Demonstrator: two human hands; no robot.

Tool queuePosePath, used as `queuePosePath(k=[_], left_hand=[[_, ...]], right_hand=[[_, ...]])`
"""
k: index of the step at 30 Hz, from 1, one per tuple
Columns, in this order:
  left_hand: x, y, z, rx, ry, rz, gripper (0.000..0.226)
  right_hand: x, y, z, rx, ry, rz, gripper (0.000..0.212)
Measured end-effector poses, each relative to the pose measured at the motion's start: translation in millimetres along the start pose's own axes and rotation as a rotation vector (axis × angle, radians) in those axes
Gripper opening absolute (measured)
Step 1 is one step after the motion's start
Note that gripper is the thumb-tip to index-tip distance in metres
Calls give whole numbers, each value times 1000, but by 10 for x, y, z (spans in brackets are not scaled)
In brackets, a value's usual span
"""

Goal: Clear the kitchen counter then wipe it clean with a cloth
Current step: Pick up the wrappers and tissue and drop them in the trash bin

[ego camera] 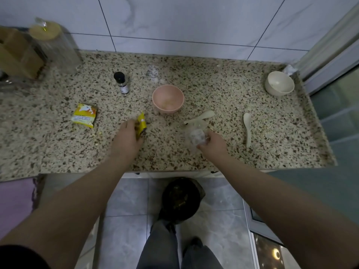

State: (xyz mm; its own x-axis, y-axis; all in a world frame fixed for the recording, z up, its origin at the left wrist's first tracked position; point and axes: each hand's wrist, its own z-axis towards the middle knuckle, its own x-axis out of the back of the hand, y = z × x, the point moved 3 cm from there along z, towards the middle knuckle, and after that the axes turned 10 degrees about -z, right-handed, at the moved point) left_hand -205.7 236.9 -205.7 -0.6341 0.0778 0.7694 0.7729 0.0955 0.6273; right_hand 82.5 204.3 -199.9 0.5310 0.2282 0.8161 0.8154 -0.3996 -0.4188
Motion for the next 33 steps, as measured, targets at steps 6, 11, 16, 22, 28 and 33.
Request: queuePosePath(k=[6, 11, 16, 22, 28, 33], left_hand=[[-183, 411, -570, 257, -2, -462, 42], [-621, 656, -1317, 541, -151, -925, 30], [-1084, 628, -2034, 732, -317, -902, 34], [-1683, 282, -2444, 774, -348, -804, 35], [-2699, -419, -2274, 833, -429, -739, 23], [-3554, -1067, -2039, 841, -437, -664, 47]], right_hand=[[139, 223, -382, -29, -103, 272, 22], [54, 540, -792, -64, -180, 393, 45], [-329, 1021, -1198, -25, -210, 254, 25], [-975, 1589, -1413, -89, -208, 161, 20], [-2008, 2107, -1017, -239, -262, 167, 18], [-2923, 2478, -575, -306, -282, 147, 23]])
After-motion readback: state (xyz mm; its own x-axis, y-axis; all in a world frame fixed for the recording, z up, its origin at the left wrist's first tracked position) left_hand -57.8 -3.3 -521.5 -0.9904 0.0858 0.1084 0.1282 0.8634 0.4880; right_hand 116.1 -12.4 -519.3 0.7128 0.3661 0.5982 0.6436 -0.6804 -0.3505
